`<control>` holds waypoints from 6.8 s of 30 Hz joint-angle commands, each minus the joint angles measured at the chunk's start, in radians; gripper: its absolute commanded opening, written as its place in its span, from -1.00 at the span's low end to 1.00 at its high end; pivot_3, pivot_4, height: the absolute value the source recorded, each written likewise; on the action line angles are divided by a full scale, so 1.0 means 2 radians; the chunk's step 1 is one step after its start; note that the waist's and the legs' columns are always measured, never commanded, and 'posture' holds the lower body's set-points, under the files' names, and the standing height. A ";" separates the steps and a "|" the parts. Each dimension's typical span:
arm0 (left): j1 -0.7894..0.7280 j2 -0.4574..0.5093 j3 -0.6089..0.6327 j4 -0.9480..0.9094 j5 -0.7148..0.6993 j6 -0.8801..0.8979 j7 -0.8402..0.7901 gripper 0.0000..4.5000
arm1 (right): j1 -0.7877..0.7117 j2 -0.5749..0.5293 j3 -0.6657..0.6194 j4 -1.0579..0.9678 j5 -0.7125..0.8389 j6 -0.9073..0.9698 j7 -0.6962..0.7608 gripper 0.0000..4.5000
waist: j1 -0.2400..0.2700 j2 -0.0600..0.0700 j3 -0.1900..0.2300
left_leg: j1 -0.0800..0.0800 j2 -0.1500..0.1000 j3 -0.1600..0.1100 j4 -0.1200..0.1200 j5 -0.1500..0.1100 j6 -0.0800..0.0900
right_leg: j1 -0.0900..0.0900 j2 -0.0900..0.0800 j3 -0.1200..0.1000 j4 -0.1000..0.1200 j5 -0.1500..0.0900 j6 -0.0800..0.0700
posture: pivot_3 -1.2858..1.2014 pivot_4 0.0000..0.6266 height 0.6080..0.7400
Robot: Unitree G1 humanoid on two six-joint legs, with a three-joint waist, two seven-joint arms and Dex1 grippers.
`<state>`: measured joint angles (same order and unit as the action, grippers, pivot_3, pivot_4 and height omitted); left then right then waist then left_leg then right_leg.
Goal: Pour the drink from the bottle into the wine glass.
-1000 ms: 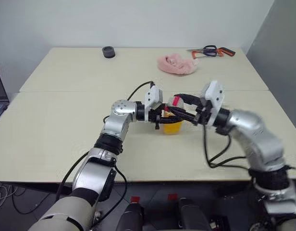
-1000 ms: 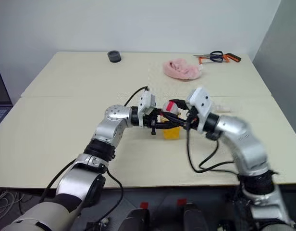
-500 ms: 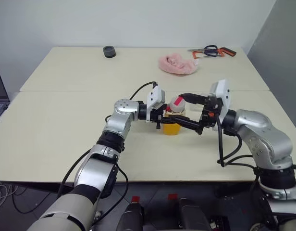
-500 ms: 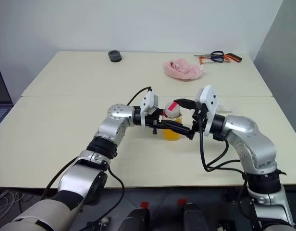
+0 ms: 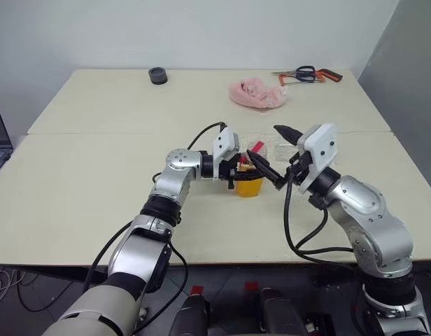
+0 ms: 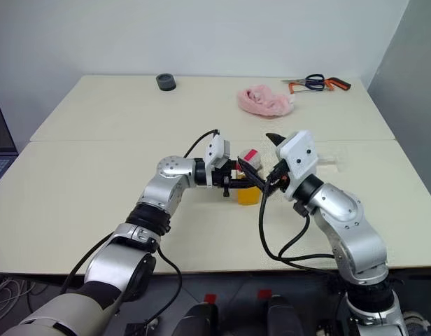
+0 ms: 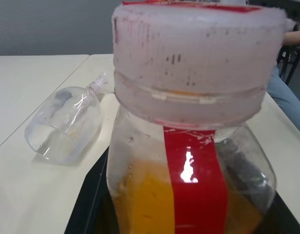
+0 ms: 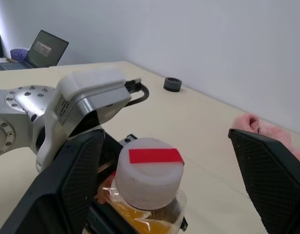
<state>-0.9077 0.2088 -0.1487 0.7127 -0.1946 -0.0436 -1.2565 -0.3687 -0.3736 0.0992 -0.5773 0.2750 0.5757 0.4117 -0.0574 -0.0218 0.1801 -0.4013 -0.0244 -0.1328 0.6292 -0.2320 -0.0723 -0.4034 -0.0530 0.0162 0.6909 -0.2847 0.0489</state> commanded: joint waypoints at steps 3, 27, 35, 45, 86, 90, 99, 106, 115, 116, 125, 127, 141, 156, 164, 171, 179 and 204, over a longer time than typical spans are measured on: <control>-0.006 -0.004 0.007 -0.019 -0.007 -0.004 0.000 -0.25 | 0.008 -0.002 0.017 -0.029 -0.020 -0.018 -0.003 0.93 | 0.000 0.000 0.000 | 0.000 0.000 0.000 0.000 0.000 0.000 | 0.000 0.000 0.000 0.000 0.000 0.000 | 0.03 -0.52 1.00; -0.003 0.000 0.006 -0.034 -0.008 0.004 -0.003 -0.25 | 0.007 0.009 -0.005 0.004 -0.079 -0.047 -0.041 0.93 | 0.000 0.000 0.000 | 0.000 0.000 0.000 0.000 0.000 0.000 | 0.000 0.000 0.000 0.000 0.000 0.000 | 0.03 -0.52 1.00; -0.003 0.002 0.005 -0.038 -0.007 0.005 -0.003 -0.25 | 0.021 -0.003 -0.018 -0.008 -0.074 -0.040 -0.038 0.93 | 0.000 0.000 0.000 | 0.000 0.000 0.000 0.000 0.000 0.000 | 0.000 0.000 0.000 0.000 0.000 0.000 | 0.03 -0.52 1.00; -0.004 0.002 0.006 -0.036 -0.006 0.001 -0.001 -0.25 | 0.034 -0.016 -0.030 -0.021 -0.067 -0.031 -0.036 0.93 | 0.000 0.000 0.000 | 0.000 0.000 0.000 0.000 0.000 0.000 | 0.000 0.000 0.000 0.000 0.000 0.000 | 0.03 -0.52 1.00; -0.019 0.002 0.012 -0.013 -0.006 -0.013 0.010 -0.25 | 0.037 -0.023 -0.028 -0.090 0.039 0.036 0.011 0.93 | 0.000 0.000 0.000 | 0.000 0.000 0.000 0.000 0.000 0.000 | 0.000 0.000 0.000 0.000 0.000 0.000 | 0.03 -0.52 1.00; -0.017 0.001 0.012 -0.014 -0.007 -0.014 0.013 -0.25 | 0.027 -0.018 -0.022 -0.084 0.035 0.033 0.007 0.93 | 0.000 0.000 0.000 | 0.000 0.000 0.000 0.000 0.000 0.000 | 0.000 0.000 0.000 0.000 0.000 0.000 | 0.03 -0.52 1.00; -0.016 0.000 0.013 -0.015 -0.008 -0.014 0.015 -0.25 | 0.017 -0.001 -0.008 -0.077 0.025 0.027 -0.006 0.93 | 0.000 0.000 0.000 | 0.000 0.000 0.000 0.000 0.000 0.000 | 0.000 0.000 0.000 0.000 0.000 0.000 | 0.03 -0.52 1.00; -0.015 -0.002 0.015 -0.015 -0.012 -0.008 0.016 -0.25 | 0.011 0.012 0.015 -0.073 0.005 0.020 -0.024 0.93 | 0.000 0.000 0.000 | 0.000 0.000 0.000 0.000 0.000 0.000 | 0.000 0.000 0.000 0.000 0.000 0.000 | 0.03 -0.52 1.00; -0.016 -0.002 0.016 -0.015 -0.012 -0.006 0.009 -0.25 | -0.004 0.021 0.021 -0.036 -0.043 -0.009 -0.049 0.93 | 0.000 0.000 0.000 | 0.000 0.000 0.000 0.000 0.000 0.000 | 0.000 0.000 0.000 0.000 0.000 0.000 | 0.03 -0.52 1.00; -0.016 -0.002 0.016 -0.015 -0.012 -0.006 0.009 -0.25 | -0.005 0.022 0.020 -0.032 -0.046 -0.012 -0.050 0.93 | 0.000 0.000 0.000 | 0.000 0.000 0.000 0.000 0.000 0.000 | 0.000 0.000 0.000 0.000 0.000 0.000 | 0.03 -0.52 1.00; -0.013 0.000 0.015 -0.018 -0.011 -0.006 0.007 -0.25 | 0.004 0.020 0.013 -0.023 -0.055 -0.020 -0.045 0.93 | 0.000 0.000 0.000 | 0.000 0.000 0.000 0.000 0.000 0.000 | 0.000 0.000 0.000 0.000 0.000 0.000 | 0.03 -0.52 1.00; -0.012 0.000 0.015 -0.019 -0.011 -0.006 0.007 -0.25 | 0.007 0.019 0.010 -0.024 -0.056 -0.020 -0.044 0.93 | 0.000 0.000 0.000 | 0.000 0.000 0.000 0.000 0.000 0.000 | 0.000 0.000 0.000 0.000 0.000 0.000 | 0.03 -0.52 1.00; -0.012 0.000 0.015 -0.019 -0.011 -0.007 0.006 -0.25 | 0.020 0.010 0.000 -0.030 -0.053 -0.016 -0.042 0.93 | 0.000 0.000 0.000 | 0.000 0.000 0.000 0.000 0.000 0.000 | 0.000 0.000 0.000 0.000 0.000 0.000 | 0.03 -0.52 1.00; -0.015 0.000 0.015 -0.015 -0.011 -0.008 0.005 -0.25 | 0.031 0.002 -0.006 -0.037 -0.046 -0.013 -0.035 0.93 | 0.000 0.000 0.000 | 0.000 0.000 0.000 0.000 0.000 0.000 | 0.000 0.000 0.000 0.000 0.000 0.000 | 0.03 -0.52 1.00; -0.014 0.001 0.015 -0.016 -0.011 -0.008 0.005 -0.25 | 0.035 0.008 -0.009 -0.058 -0.011 -0.001 -0.021 0.93 | 0.000 0.000 0.000 | 0.000 0.000 0.000 0.000 0.000 0.000 | 0.000 0.000 0.000 0.000 0.000 0.000 | 0.03 -0.52 1.00; -0.015 0.001 0.016 -0.015 -0.011 -0.009 0.006 -0.25 | 0.039 0.005 -0.017 -0.074 0.025 0.023 -0.016 0.93 | 0.000 0.000 0.000 | 0.000 0.000 0.000 0.000 0.000 0.000 | 0.000 0.000 0.000 0.000 0.000 0.000 | 0.03 -0.52 1.00; -0.017 -0.001 0.018 -0.014 -0.011 -0.010 0.010 -0.25 | 0.022 0.025 -0.033 -0.058 0.047 0.045 -0.034 0.93 | 0.000 0.000 0.000 | 0.000 0.000 0.000 0.000 0.000 0.000 | 0.000 0.000 0.000 0.000 0.000 0.000 | 0.03 -0.52 1.00; -0.010 -0.002 0.019 -0.021 -0.009 -0.011 0.011 -0.25 | -0.030 0.027 -0.026 0.013 0.063 0.054 -0.019 0.93 | 0.000 0.000 0.000 | 0.000 0.000 0.000 0.000 0.000 0.000 | 0.000 0.000 0.000 0.000 0.000 0.000 | 0.03 -0.52 1.00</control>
<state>-0.9143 0.2033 -0.1272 0.7138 -0.1958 -0.0495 -1.2343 -0.4132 -0.3114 0.0459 -0.5389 0.4049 0.7035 0.3676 -0.0577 -0.0218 0.1801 -0.4012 -0.0244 -0.1329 0.6293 -0.2320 -0.0722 -0.4032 -0.0530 0.0160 0.6912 -0.2847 0.0489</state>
